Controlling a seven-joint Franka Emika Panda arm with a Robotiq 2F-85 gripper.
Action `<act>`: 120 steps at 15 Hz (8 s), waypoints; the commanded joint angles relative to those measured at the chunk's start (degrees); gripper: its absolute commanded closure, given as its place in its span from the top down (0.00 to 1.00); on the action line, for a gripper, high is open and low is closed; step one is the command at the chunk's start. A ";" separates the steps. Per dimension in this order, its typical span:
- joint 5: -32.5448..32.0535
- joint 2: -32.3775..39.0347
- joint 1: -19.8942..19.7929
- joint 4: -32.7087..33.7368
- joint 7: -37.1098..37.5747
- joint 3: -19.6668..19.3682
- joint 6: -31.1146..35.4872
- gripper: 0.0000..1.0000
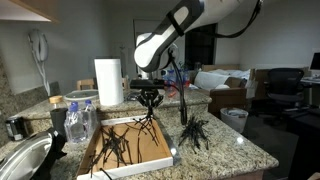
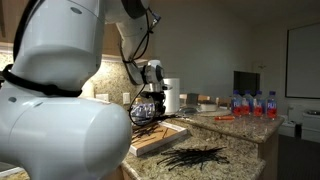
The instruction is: Remove the zip ties from the box
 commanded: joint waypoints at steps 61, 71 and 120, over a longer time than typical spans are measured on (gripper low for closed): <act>10.70 -15.66 -12.74 -16.85 -19.63 3.48 11.54 1.00; 1.47 4.88 -4.07 11.12 -22.86 9.50 -3.57 1.00; 6.03 41.13 8.61 46.55 -10.38 3.91 -10.89 0.81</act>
